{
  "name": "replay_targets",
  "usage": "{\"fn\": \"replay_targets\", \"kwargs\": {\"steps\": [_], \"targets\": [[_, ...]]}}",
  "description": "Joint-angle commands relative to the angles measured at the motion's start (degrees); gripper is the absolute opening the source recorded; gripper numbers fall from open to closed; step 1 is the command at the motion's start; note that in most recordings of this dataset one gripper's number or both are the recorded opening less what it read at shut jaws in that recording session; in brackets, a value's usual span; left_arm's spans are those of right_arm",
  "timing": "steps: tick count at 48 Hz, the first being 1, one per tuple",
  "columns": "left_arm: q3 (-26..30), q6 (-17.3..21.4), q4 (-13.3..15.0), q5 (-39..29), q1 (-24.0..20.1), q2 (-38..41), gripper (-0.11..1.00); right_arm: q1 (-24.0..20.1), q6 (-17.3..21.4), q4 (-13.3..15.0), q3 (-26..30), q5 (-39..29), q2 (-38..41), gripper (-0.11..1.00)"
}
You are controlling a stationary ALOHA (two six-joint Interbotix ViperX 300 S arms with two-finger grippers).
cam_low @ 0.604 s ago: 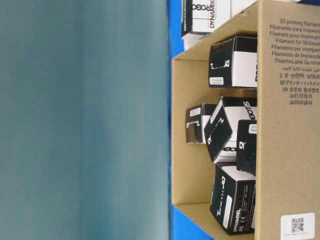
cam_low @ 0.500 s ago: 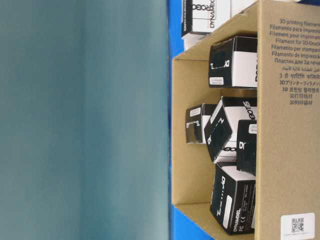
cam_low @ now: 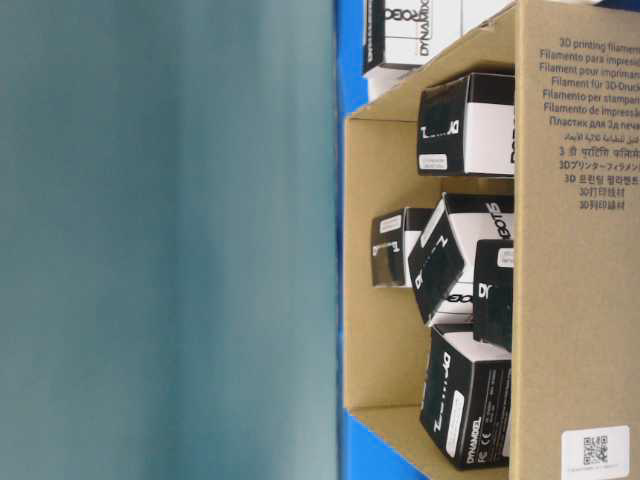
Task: Pick a box that is randomly placed inside the cardboard box.
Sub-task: 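Move the right gripper from the tray toward the cardboard box, then position the open right gripper above the top-right black box in the cardboard box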
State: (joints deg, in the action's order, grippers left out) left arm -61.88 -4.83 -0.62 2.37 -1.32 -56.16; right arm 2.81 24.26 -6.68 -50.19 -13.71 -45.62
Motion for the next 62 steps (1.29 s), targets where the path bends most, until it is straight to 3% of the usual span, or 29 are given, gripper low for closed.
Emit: {"fn": "replay_targets", "kwargs": {"steps": [1, 5, 13, 40, 50, 62], "targets": [[1.85, 0.18, -0.09, -1.58, 0.35, -0.53, -0.06, 1.05, 3.96, -0.09, 3.87, -4.22, 2.99, 0.01], [2.29, 0.53, -0.09, -3.16, 0.35, -1.58, -0.06, 2.37, 9.84, 0.00, 7.29, -9.14, 6.94, 0.01], [3.08, 0.53, -0.18, -5.10, 0.18, -2.90, -0.06, 2.90, 17.58, 0.97, 15.03, -16.44, 16.35, 0.01], [2.64, 0.70, -0.26, -6.42, 1.41, -1.76, -0.07, 4.13, 31.82, 2.20, 43.33, -39.46, 47.64, 0.01], [2.99, 0.70, -0.26, -6.42, 2.20, -1.67, -0.07, 4.04, 36.74, 3.43, 49.83, -42.28, 56.25, 0.01], [2.72, 0.79, -0.26, -6.94, 3.52, -1.32, -0.07, 6.68, 37.18, 7.12, 52.91, -49.83, 60.47, 0.01]]}}
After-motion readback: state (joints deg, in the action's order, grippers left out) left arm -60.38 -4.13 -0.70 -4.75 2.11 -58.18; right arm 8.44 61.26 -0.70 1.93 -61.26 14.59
